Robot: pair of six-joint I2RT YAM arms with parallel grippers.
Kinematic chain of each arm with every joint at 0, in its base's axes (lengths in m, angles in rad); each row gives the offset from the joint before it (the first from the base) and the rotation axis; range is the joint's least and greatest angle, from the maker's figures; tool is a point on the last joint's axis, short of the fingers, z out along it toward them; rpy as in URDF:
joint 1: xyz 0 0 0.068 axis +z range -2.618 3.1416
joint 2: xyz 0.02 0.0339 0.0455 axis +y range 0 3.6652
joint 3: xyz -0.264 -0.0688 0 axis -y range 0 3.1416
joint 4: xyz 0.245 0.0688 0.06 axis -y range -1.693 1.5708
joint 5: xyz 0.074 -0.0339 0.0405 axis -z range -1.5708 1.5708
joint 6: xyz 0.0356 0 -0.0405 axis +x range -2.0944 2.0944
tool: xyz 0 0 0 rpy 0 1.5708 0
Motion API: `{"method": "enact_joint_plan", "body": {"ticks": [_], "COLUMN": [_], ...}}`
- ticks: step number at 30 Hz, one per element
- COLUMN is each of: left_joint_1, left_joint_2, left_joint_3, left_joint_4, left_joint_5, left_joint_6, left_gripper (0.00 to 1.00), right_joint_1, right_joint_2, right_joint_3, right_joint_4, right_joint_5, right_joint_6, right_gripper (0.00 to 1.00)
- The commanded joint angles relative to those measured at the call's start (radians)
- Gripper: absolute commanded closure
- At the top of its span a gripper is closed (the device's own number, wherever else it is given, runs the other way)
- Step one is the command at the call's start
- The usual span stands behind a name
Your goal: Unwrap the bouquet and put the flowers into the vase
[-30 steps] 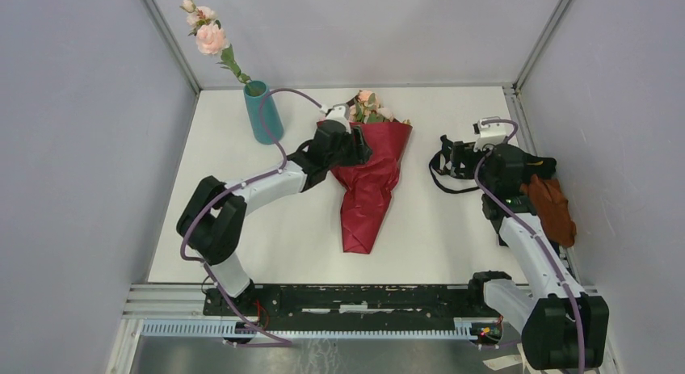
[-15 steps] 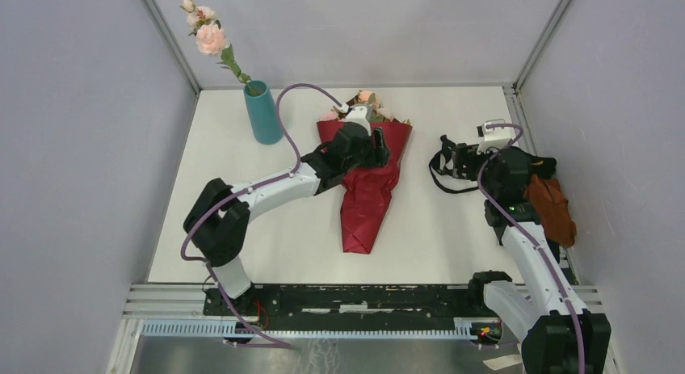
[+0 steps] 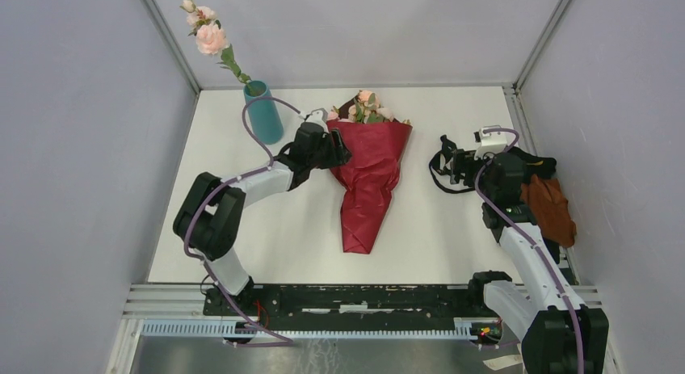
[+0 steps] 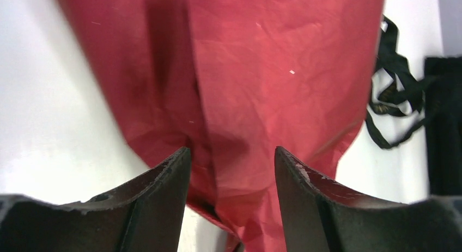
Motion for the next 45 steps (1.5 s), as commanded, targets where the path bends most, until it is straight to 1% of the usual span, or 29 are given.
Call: {"method": "enact_joint_plan", "body": {"ticks": [1, 3, 6, 12, 16, 20, 26, 30, 33, 36, 38, 43, 45], "left_joint_1": [-0.011, -0.012, -0.011, -0.021, -0.102, -0.196, -0.335, -0.401, -0.436, -0.445, -0.442, -0.39, -0.381], "left_joint_2": [0.068, 0.093, 0.113, 0.084, 0.043, 0.053, 0.155, 0.235, 0.275, 0.275, 0.24, 0.028, -0.037], "left_joint_3": [0.02, 0.023, 0.02, 0.012, 0.086, 0.171, 0.303, 0.395, 0.432, 0.419, 0.39, 0.2, 0.175], "left_joint_4": [0.142, 0.163, 0.175, 0.18, 0.081, 0.021, 0.0, -0.001, -0.004, -0.005, -0.02, 0.014, -0.029], "left_joint_5": [0.159, 0.195, 0.198, 0.239, 0.202, 0.189, 0.181, 0.196, 0.211, 0.202, 0.162, 0.078, 0.038], "left_joint_6": [-0.048, -0.066, -0.074, -0.066, -0.011, -0.006, -0.022, -0.04, -0.04, -0.031, -0.004, 0.025, 0.055], "left_gripper": [0.36, 0.37, 0.37, 0.41, 0.4, 0.38, 0.35, 0.33, 0.32, 0.31, 0.3, 0.3, 0.3], "right_joint_1": [0.002, 0.002, 0.003, 0.002, 0.003, 0.002, 0.003, 0.002, 0.002, 0.003, 0.002, 0.002, 0.003], "right_joint_2": [-0.012, -0.012, -0.013, 0.004, 0.002, -0.037, -0.133, -0.192, -0.233, -0.261, -0.27, -0.211, -0.184], "right_joint_3": [-0.001, 0.0, -0.001, -0.004, -0.006, -0.01, -0.003, 0.011, 0.017, 0.017, 0.011, 0.005, -0.018], "right_joint_4": [0.033, 0.032, 0.033, 0.043, 0.047, 0.038, 0.02, -0.005, -0.012, -0.009, 0.004, 0.009, 0.045], "right_joint_5": [-0.003, -0.002, 0.0, -0.012, -0.012, 0.046, 0.095, 0.131, 0.159, 0.157, 0.147, 0.069, 0.026], "right_joint_6": [0.01, 0.009, 0.009, 0.014, 0.017, 0.034, 0.046, 0.048, 0.05, 0.062, 0.064, 0.069, 0.088], "right_gripper": [0.18, 0.18, 0.18, 0.18, 0.18, 0.18, 0.18, 0.18, 0.18, 0.18, 0.18, 0.18, 0.18]}}
